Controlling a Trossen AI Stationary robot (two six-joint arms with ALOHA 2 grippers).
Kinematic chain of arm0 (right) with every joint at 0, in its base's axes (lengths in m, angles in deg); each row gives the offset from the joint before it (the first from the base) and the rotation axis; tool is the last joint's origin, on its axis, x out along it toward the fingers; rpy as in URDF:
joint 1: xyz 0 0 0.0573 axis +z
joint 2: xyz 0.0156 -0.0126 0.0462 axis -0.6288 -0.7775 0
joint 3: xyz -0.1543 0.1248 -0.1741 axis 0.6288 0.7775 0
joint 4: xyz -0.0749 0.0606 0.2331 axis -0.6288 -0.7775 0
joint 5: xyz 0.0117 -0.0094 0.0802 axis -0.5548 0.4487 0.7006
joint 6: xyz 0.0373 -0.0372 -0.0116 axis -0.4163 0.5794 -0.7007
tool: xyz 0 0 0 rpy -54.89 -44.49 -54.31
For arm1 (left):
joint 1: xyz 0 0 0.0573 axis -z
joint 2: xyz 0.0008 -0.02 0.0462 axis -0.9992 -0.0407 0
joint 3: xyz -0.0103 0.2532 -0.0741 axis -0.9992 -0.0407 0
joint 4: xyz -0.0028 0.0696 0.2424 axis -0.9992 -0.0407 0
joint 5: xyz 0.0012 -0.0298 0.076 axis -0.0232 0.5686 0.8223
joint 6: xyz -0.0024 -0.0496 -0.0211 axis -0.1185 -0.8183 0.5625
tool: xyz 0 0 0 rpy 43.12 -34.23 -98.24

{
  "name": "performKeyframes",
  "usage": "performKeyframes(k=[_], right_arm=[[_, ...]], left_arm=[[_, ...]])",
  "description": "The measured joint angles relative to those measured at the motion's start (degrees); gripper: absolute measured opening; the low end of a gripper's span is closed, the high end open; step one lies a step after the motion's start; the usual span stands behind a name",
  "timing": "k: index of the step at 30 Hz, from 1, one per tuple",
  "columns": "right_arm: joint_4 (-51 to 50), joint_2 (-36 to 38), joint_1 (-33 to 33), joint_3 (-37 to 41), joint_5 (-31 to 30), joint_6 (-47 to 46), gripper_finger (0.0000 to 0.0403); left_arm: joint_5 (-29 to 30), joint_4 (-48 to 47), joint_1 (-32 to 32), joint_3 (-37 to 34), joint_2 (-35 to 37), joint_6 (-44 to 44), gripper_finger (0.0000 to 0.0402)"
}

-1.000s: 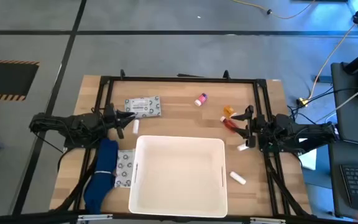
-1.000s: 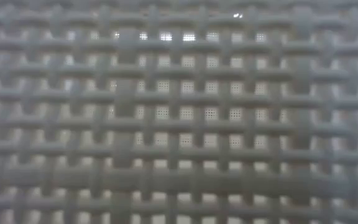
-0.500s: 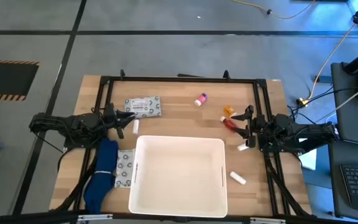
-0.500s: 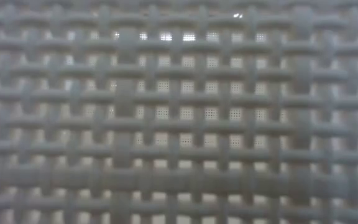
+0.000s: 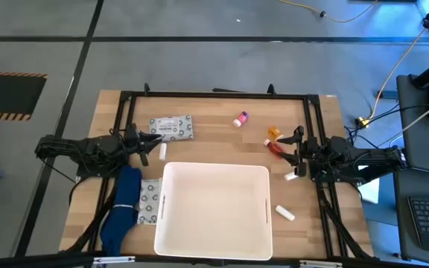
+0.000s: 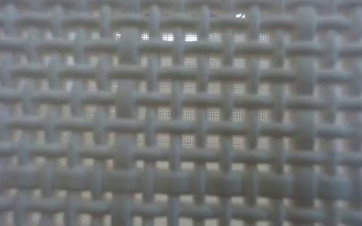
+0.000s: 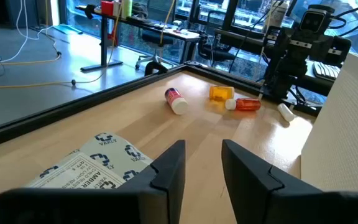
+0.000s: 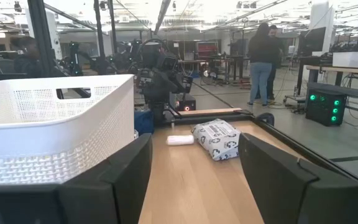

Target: Pick & place medical supplies in basket/bin

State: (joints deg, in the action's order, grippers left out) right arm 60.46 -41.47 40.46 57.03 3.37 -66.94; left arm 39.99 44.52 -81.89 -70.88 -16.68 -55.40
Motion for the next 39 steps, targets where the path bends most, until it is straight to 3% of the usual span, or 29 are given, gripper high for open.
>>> performKeyframes(k=[16, 26, 34, 39], right_arm=[[0.66, 0.0, 0.01, 0.0, 0.0, -0.6, 0.0241], [1.99, 0.0, 0.0, -0.02, -0.11, -15.22, 0.0241], [5.92, -0.07, 0.02, -1.33, -15.07, -19.26, 0.0241], [5.65, -2.34, 0.02, -7.27, -22.72, -10.58, 0.0241]], left_arm=[[-0.02, 0.01, -0.01, 0.0, 0.0, -0.01, 0.0098], [0.0, 0.01, -0.02, 0.0, 0.0, -0.01, 0.0102], [0.0, 0.0, 0.0, 0.0, 0.02, 0.01, 0.0099], [-0.01, -0.01, 0.0, -0.01, 0.01, 0.01, 0.0102]])
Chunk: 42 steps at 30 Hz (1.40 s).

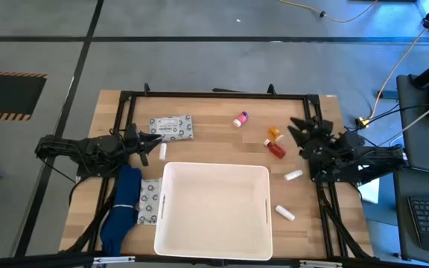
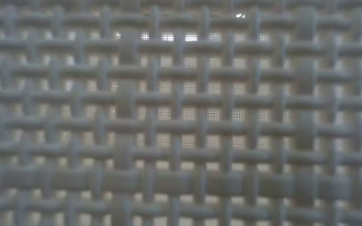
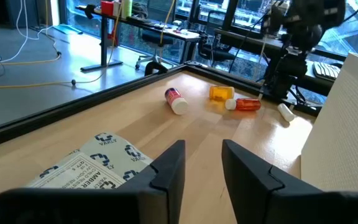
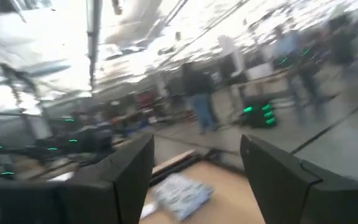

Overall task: Pick & place medical supplies in basket/bin
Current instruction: Put the orange pill bottle into the white bin

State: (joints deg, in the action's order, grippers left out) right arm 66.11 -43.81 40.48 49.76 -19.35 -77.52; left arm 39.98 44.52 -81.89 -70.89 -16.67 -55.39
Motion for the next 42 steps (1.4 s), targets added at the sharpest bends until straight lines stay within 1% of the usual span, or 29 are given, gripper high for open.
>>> performKeyframes(k=[2, 5, 8, 11, 14, 16, 18, 20, 22, 26, 32, 34, 37, 41, 42], right_arm=[[-1.67, -1.07, 0.0, -2.33, -4.0, 1.88, 0.0241], [-7.0, -2.92, 0.0, -5.53, -8.43, 0.07, 0.0241], [-16.32, -6.2, 0.0, -9.73, -11.63, -3.49, 0.0241], [-28.03, -11.31, -0.18, -15.06, -15.88, -8.45, 0.0241], [-41.25, -16.49, -1.83, -20.01, -19.71, -17.85, 0.0241], [-48.65, -19.68, -3.53, -22.27, -20.3, -26.8, 0.0241], [-53.56, -22.43, -5.22, -23.75, -19.95, -35.44, 0.0241], [-55.23, -24.57, -6.71, -24.45, -17.82, -41.42, 0.0241], [-55.21, -26.19, -7.99, -24.41, -14.37, -43.46, 0.0241], [-54.85, -29.2, -9.57, -23.53, -7.86, -40.39, 0.0241], [-53.81, -32.97, -9.77, -23.0, -7.12, -34.24, 0.0244], [-53.14, -33.84, -9.78, -23.0, -7.15, -34.52, 0.0256], [-52.82, -35.07, -10.2, -22.98, -7.15, -35.81, 0.029], [-52.97, -36.57, -11.46, -22.98, -7.3, -44.42, 0.034], [-52.96, -36.79, -11.64, -22.96, -7.3, -45.3, 0.035]], left_arm=[[0.01, 0.0, -0.01, 0.01, 0.01, 0.0, 0.0102], [0.01, 0.0, 0.01, 0.01, -0.01, 0.0, 0.01], [1.1, 0.01, 0.0, 0.01, 0.01, 0.0, 0.0098], [4.25, 0.02, 0.01, 0.01, 0.01, 0.0, 0.0098], [7.65, 0.0, -0.01, 0.01, 0.01, 0.0, 0.0098], [9.76, 0.02, -0.01, 0.01, 0.01, 0.0, 0.0098], [11.95, 0.02, -0.01, 0.01, 0.01, 0.0, 0.0098], [14.08, 0.0, 0.0, 0.0, 0.01, 0.0, 0.0098], [15.52, 0.0, -0.01, 0.01, 0.01, 0.0, 0.0098], [16.75, 0.0, 0.0, -0.01, 0.01, 0.0, 0.0098], [17.78, 0.02, -0.01, -0.01, 0.01, -0.47, 0.0098], [17.86, 0.02, 0.0, 0.0, 0.01, -1.29, 0.0098], [18.86, 0.02, 0.0, -0.01, 0.01, -1.97, 0.0098], [20.45, 0.02, 0.0, -0.01, 0.01, -1.97, 0.0098], [20.79, 0.02, 0.0, -0.01, 0.01, -1.97, 0.0098]])
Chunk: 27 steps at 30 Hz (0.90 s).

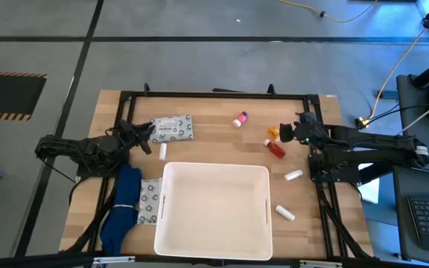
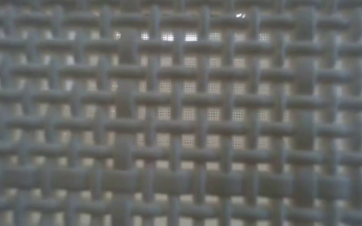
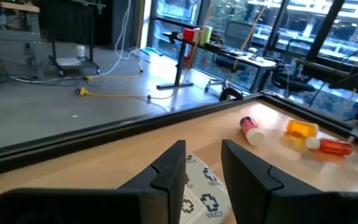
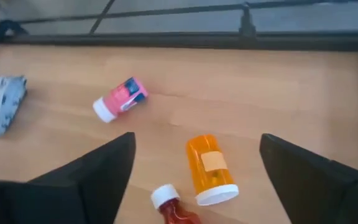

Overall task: Pick & place medical supplies in basket/bin
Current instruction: Put the orange pill bottle into the white bin

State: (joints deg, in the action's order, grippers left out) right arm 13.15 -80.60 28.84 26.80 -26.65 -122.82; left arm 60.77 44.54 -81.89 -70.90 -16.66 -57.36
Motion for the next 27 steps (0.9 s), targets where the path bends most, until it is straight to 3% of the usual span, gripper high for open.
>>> performKeyframes(k=[6, 13, 20, 27], right_arm=[[0.83, -2.47, -0.04, 0.0, 1.58, -1.08, 0.0369], [3.39, -7.59, -1.31, 0.0, -3.57, 1.74, 0.0362], [3.81, -11.18, -2.52, 0.03, 2.46, 2.77, 0.0362], [10.69, -13.68, -2.52, 1.51, -2.7, 12.95, 0.0362]], left_arm=[[2.99, 0.0, -0.01, 0.0, 0.0, -0.02, 0.0098], [5.08, 0.03, 0.0, 0.0, 0.0, -0.2, 0.0098], [5.27, 0.02, -0.01, 0.0, 0.0, -0.13, 0.0098], [5.42, -0.11, -0.01, 0.0, 0.0, -0.02, 0.0098]])
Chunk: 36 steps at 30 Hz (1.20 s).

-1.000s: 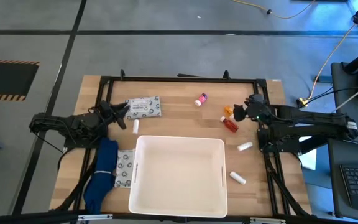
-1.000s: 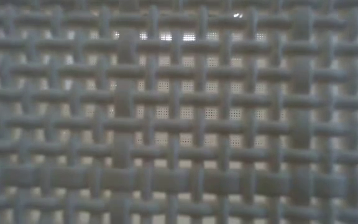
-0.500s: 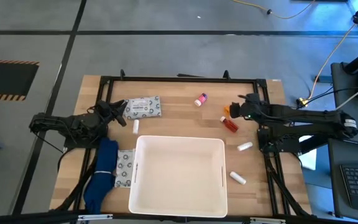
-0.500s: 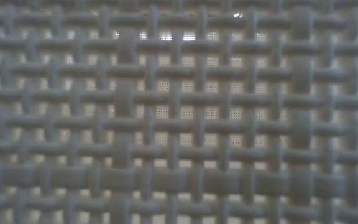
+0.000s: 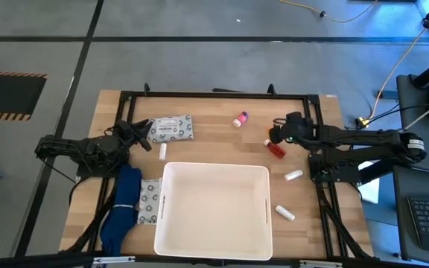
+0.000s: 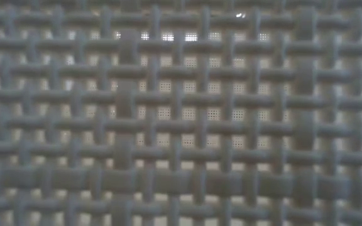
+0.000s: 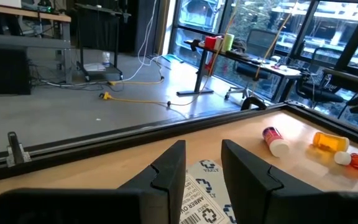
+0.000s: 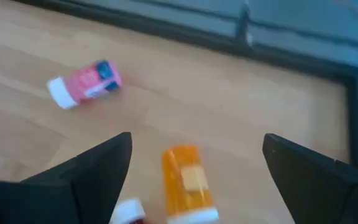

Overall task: Pick & place medical supplies in basket/bin
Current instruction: Put the orange pill bottle into the white bin

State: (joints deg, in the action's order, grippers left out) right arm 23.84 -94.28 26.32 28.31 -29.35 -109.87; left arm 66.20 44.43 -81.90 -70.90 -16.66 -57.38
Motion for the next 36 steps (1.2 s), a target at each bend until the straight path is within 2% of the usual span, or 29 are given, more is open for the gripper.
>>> performKeyframes(k=[5, 13, 21, 25, 31, 36], right_arm=[[13.74, 0.51, -1.51, 6.16, 4.6, 2.77, 0.0361], [16.41, 0.66, 2.21, 12.39, 4.49, 8.24, 0.0362], [27.35, 0.68, 7.15, 18.52, 4.35, 10.1, 0.0362], [27.38, 0.68, 8.35, 18.97, 4.2, 9.93, 0.0362], [26.15, 0.66, 8.35, 18.97, -0.46, 9.91, 0.0362], [22.5, 0.64, 8.35, 19.14, 1.0, 6.63, 0.0362]], left_arm=[[-0.02, -0.09, 0.01, 0.0, 0.0, 0.02, 0.0098], [-0.04, -0.09, 0.0, 0.0, 0.0, 0.0, 0.0098], [-0.04, -0.09, 0.0, 0.0, 0.0, -0.13, 0.0098], [-0.04, -0.11, 0.0, 0.0, 0.0, -0.09, 0.0098], [1.01, -0.29, 0.01, 0.02, 0.0, -0.06, 0.0098], [3.38, -0.35, 0.0, 0.02, 0.0, 0.02, 0.0098]])
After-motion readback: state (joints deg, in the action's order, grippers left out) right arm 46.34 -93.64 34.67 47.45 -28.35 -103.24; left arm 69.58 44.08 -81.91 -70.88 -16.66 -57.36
